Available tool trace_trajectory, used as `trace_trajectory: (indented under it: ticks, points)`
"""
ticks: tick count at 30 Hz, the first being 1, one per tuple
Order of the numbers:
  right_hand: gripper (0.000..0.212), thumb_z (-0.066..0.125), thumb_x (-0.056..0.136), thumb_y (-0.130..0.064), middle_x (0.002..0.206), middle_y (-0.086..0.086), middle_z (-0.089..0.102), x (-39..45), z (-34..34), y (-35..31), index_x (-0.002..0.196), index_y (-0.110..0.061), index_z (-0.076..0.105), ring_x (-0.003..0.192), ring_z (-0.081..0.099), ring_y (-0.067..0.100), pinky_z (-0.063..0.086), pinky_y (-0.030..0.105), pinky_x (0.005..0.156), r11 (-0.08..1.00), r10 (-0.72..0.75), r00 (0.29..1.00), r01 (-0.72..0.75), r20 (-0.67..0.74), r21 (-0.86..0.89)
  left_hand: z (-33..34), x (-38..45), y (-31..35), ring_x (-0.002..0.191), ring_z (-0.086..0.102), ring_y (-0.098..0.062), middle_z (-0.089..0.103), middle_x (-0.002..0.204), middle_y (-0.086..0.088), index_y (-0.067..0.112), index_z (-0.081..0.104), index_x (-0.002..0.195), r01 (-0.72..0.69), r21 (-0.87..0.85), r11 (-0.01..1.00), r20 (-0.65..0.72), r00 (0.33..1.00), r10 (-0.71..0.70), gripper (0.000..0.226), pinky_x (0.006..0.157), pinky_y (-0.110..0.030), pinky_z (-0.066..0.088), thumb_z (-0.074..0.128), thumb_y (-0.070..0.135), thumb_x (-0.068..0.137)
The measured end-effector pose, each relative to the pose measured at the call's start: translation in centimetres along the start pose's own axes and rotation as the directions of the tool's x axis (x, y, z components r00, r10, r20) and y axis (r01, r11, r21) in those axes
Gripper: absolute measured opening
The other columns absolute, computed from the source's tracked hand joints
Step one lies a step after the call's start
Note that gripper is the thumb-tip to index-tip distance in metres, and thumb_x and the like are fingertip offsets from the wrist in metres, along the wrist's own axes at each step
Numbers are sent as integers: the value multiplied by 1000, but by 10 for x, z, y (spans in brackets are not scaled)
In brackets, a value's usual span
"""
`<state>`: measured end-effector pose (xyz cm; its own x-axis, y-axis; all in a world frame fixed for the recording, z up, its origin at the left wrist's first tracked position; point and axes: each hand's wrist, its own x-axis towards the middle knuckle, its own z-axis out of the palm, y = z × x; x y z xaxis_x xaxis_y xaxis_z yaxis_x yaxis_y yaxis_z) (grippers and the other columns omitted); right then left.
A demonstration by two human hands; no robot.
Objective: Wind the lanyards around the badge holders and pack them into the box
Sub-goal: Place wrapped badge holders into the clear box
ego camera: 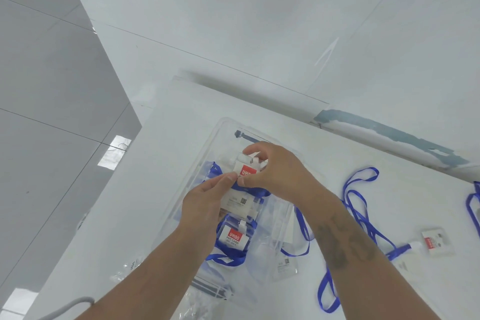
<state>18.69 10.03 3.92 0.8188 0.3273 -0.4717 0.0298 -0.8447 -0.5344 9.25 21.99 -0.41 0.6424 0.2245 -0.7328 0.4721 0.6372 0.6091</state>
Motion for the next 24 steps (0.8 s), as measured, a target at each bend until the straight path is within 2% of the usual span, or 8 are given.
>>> trace_trajectory:
  ticks: [4,8,10,14,18,21,24]
  points:
    - [59,84,69,-45,119,-11,60,6,2,2,120,-42,56,97,58,9,52,23,79,1000,-3,999,3,39,-2,0,1,-3,87,74,-25,78,93,-6,18,75,101,51,-41,998,-2,999,-51,20,74,-38,59,75,27,83]
    - [57,83,72,-42,124,-14,58,8,11,3,122,-41,55,101,50,3,45,19,74,1000,-6,998,6,56,1,0,3,-7,75,74,-21,78,89,-4,20,75,97,67,-45,997,-93,993,-71,18,60,-31,56,77,29,82]
    - [61,83,72,-41,126,-16,57,8,16,4,125,-40,53,104,49,3,45,18,72,1000,-22,997,23,69,-9,0,3,-7,80,73,-22,77,92,-4,22,75,94,63,-43,997,-128,989,-68,16,62,-32,56,78,29,81]
    - [65,83,74,-34,131,-14,55,8,16,6,129,-38,50,115,51,9,53,27,86,1000,-19,994,17,109,20,1,3,-7,84,72,-24,76,93,-3,24,74,93,65,-25,998,-151,986,-68,15,68,-36,59,79,29,80]
    - [65,83,75,-28,136,-15,51,6,14,6,131,-38,49,117,47,9,54,32,91,996,-21,991,9,132,91,3,3,-6,87,72,-24,76,96,-3,24,74,94,74,17,997,-161,984,-71,17,79,-43,61,80,31,79]
    - [63,80,79,-24,138,-14,50,6,12,3,132,-36,49,119,47,11,52,33,95,996,-28,992,16,125,91,4,4,-6,81,73,-22,77,92,-3,25,74,92,80,19,997,-172,982,-75,15,70,-37,60,79,32,80]
    - [62,78,82,-23,140,-14,48,7,11,0,134,-34,47,116,46,10,51,30,93,997,-32,994,24,108,79,3,3,-4,74,74,-20,78,87,-2,23,74,93,81,-6,997,-169,982,-81,12,60,-31,57,76,31,84]
